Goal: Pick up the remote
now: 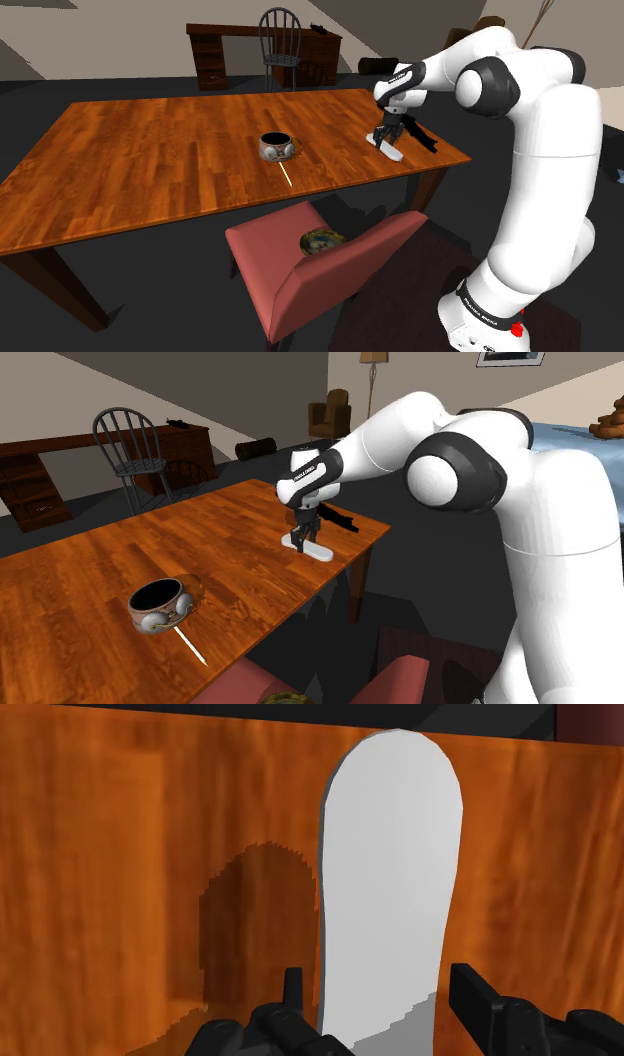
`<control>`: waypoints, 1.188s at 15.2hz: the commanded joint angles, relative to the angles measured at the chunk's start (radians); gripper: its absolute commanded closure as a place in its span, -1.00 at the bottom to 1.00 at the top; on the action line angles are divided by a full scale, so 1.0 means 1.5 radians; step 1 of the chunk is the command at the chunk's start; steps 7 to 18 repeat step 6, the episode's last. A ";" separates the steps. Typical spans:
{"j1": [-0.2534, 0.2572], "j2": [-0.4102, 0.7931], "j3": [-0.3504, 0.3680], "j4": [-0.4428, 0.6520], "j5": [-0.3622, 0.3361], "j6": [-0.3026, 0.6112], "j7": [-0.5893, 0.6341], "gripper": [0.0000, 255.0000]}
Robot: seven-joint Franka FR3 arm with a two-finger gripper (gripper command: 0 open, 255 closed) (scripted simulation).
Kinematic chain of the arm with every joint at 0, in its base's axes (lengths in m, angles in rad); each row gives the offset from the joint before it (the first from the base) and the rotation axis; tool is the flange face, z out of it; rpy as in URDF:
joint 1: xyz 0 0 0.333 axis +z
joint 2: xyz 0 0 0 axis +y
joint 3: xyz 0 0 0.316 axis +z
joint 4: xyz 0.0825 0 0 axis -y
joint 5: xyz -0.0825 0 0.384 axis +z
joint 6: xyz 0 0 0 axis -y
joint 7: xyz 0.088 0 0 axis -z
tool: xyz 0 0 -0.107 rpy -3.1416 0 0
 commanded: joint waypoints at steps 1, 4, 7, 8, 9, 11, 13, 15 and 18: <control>0.002 -0.010 -0.003 0.005 -0.005 -0.015 0.003 1.00; 0.004 -0.023 -0.006 0.015 -0.011 -0.036 0.007 1.00; 0.004 -0.023 -0.006 0.016 -0.012 -0.037 0.007 1.00; 0.004 -0.023 -0.006 0.016 -0.012 -0.037 0.007 1.00; 0.004 -0.023 -0.006 0.016 -0.012 -0.037 0.007 1.00; 0.004 -0.023 -0.006 0.016 -0.012 -0.037 0.007 1.00; 0.004 -0.023 -0.006 0.016 -0.012 -0.037 0.007 1.00; 0.004 -0.023 -0.006 0.016 -0.012 -0.037 0.007 1.00; 0.004 -0.023 -0.006 0.016 -0.012 -0.037 0.007 1.00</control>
